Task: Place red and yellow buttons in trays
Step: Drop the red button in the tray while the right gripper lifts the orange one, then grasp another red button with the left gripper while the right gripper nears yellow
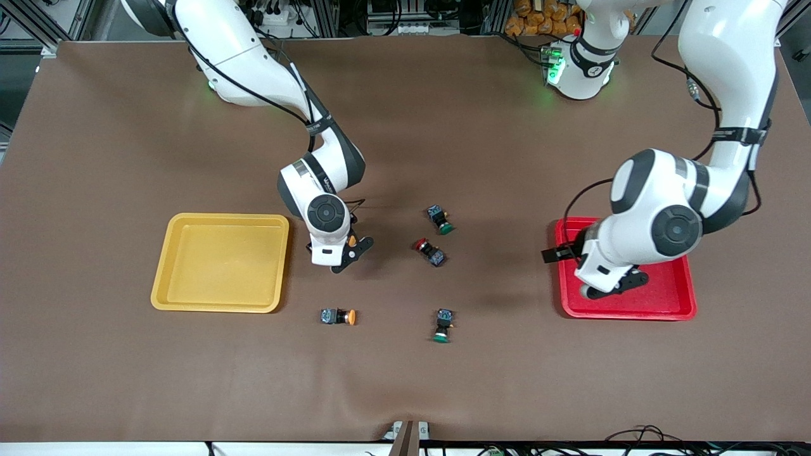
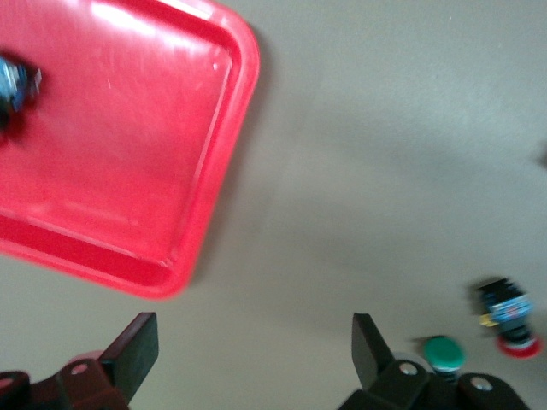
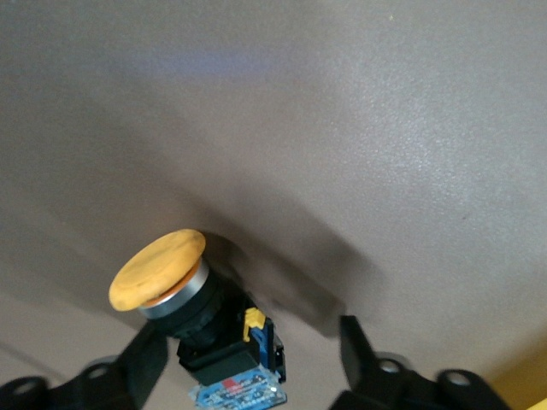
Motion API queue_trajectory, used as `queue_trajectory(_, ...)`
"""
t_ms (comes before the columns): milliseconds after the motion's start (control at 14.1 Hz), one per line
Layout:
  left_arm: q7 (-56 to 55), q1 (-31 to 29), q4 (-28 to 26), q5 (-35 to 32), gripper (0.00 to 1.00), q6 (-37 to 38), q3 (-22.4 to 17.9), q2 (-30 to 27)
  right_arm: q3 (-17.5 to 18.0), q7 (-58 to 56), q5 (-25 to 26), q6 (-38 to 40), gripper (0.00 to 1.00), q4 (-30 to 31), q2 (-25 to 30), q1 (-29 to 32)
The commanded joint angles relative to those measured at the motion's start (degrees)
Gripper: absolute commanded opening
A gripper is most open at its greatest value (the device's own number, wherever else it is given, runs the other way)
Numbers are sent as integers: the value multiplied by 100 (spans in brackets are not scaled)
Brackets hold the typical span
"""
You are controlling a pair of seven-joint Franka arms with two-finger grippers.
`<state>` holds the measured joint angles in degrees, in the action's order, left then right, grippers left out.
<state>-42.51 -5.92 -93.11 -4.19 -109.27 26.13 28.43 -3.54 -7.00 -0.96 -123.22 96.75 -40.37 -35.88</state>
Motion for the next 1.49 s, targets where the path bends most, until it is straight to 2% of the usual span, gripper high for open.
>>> queue_trajectory(0,-1369,230,171,85,100,55,130,110,-15,758,-63,-97,30,64,46,-111)
queue_trajectory(71,-1844,380,214,102,100,55,138,171,-15,805,-63,-97,22,55,46,-103)
queue_trajectory(213,-2776,626,346,189,100,20,138,337,-15,876,-63,-53,0,55,64,-51)
queue_trajectory(498,-4089,1399,408,155,100,-497,112,680,-33,1008,-63,516,0,11,501,203)
queue_trajectory(712,-4467,1813,417,129,100,-1120,42,1005,-33,930,-98,1613,0,-234,1239,800)
queue_trajectory(783,-4546,1979,417,129,100,-1270,-45,1067,-33,842,-89,1904,0,-340,1398,1020)
queue_trajectory(925,-4608,2479,417,129,100,-1464,-501,1138,-42,648,-89,2170,0,-446,1575,1564)
queue_trajectory(1067,-4757,3103,426,137,100,-1666,-1045,1261,-50,395,-28,2145,0,-446,1576,2092)
queue_trajectory(1210,-4915,3640,574,137,100,-1781,-1486,1489,-59,-141,-1,1786,0,-385,1488,2601)
queue_trajectory(1423,-4960,3809,715,155,100,-1791,-1672,1587,-59,-416,-1,1066,0,-367,954,3008)
